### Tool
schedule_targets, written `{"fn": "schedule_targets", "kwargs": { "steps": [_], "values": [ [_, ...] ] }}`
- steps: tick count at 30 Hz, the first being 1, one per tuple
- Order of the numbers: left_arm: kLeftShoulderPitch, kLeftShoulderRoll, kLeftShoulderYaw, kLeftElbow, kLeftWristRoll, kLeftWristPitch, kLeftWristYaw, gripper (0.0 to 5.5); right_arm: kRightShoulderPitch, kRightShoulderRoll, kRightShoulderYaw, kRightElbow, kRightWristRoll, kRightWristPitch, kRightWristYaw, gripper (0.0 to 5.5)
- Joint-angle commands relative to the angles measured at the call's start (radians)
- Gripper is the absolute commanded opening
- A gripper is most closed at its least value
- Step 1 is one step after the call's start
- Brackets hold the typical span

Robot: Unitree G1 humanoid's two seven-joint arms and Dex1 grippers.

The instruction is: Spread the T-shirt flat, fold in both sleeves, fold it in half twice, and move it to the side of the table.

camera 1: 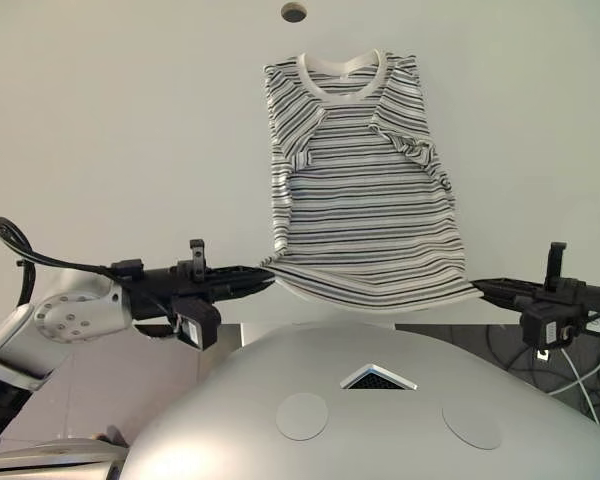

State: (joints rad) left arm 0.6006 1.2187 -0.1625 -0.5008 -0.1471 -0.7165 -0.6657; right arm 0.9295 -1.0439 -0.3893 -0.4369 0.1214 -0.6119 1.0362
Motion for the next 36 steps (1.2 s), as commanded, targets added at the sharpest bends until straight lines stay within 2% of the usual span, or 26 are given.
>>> {"fn": "schedule_targets", "kwargs": {
  "steps": [1, 3, 7, 11, 15, 18, 24, 29, 36],
  "values": [
    [0.134, 0.066, 0.095, -0.06, -0.122, 0.019, -0.078, 0.0, 0.052, 0.037, -0.086, -0.051, 0.077, -0.03, 0.037, 0.02],
    [0.219, 0.07, 0.171, -0.086, -0.202, 0.004, -0.127, 0.0, 0.089, 0.075, -0.123, -0.082, 0.102, -0.052, 0.05, 0.02],
    [0.373, 0.0, 0.362, -0.134, -0.327, -0.051, -0.233, 0.0, 0.162, 0.153, -0.192, -0.154, 0.147, -0.097, 0.067, 0.02],
    [0.37, -0.084, 0.442, -0.137, -0.344, -0.011, -0.259, 0.0, 0.146, 0.171, -0.225, -0.175, 0.165, -0.07, 0.067, 0.02],
    [0.063, -0.215, 0.353, -0.062, -0.08, 0.133, -0.129, 0.0, -0.089, 0.142, -0.162, -0.131, 0.029, 0.106, -0.04, 0.02],
    [-0.167, -0.329, 0.266, 0.056, 0.166, 0.129, -0.051, 0.0, -0.363, 0.121, -0.018, -0.05, -0.154, 0.292, -0.138, 0.02],
    [-0.485, -0.486, 0.196, 0.36, 0.413, 0.11, 0.137, 0.0, -0.9, 0.176, 0.289, 0.195, -0.387, 0.502, -0.23, 0.02],
    [-0.697, -0.53, 0.121, 0.659, 0.517, 0.064, 0.228, 0.0, -1.26, 0.267, 0.484, 0.557, -0.497, 0.493, -0.278, 0.02],
    [-0.968, -0.551, -0.02, 1.054, 0.677, -0.042, 0.338, 0.0, -1.518, 0.39, 0.626, 0.941, -0.551, 0.406, -0.345, 0.02]
  ]
}}
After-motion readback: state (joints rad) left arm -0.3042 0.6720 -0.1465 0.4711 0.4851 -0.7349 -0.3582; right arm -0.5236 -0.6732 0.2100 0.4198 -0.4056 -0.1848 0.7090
